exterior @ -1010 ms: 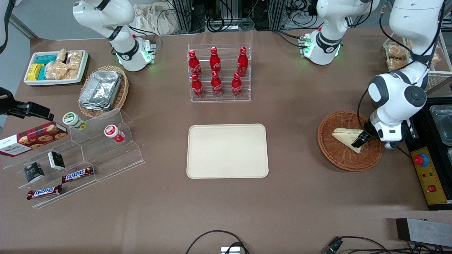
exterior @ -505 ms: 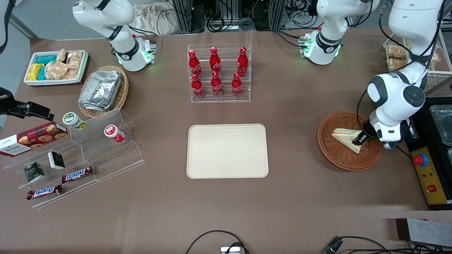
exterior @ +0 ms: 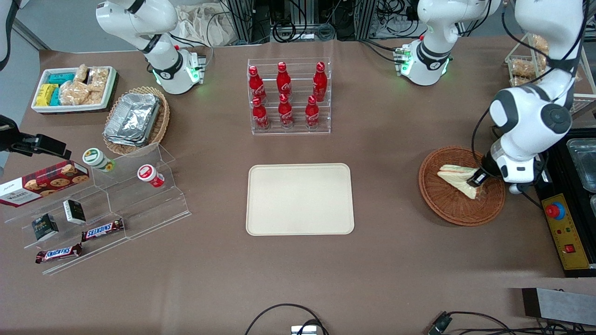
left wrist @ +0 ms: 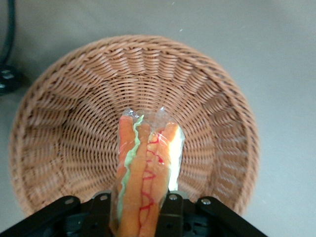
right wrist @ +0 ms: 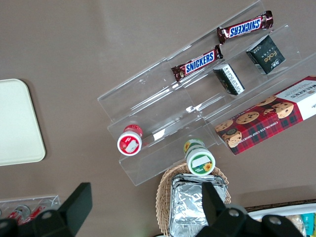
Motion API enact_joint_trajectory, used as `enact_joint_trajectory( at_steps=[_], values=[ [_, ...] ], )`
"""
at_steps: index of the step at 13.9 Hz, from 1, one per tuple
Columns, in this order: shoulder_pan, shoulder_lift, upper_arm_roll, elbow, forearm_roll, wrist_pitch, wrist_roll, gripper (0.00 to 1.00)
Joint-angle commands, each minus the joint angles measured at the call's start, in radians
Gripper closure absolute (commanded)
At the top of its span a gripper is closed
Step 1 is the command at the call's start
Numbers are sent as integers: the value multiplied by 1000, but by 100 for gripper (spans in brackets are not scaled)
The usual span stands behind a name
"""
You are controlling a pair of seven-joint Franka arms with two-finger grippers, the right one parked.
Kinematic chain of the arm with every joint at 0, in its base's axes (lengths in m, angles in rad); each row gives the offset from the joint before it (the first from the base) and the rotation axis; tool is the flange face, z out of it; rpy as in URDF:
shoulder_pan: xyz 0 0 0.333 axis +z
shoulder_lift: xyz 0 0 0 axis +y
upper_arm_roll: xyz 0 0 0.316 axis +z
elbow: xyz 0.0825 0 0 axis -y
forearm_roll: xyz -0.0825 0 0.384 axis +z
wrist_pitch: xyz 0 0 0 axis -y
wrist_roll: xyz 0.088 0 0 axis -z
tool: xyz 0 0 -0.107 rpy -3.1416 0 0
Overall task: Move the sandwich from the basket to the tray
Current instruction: 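Lift the sandwich out of the basket with the left gripper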
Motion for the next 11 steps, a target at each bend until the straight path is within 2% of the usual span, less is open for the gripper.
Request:
enact_joint_trajectory(
  at_steps=[1, 6, 11],
  values=[
    [0, -92, -50, 24, 13, -100, 53, 78],
    [0, -111, -115, 226, 38, -388, 296, 78],
    [0, -85, -231, 326, 191, -478, 508, 78]
  ],
)
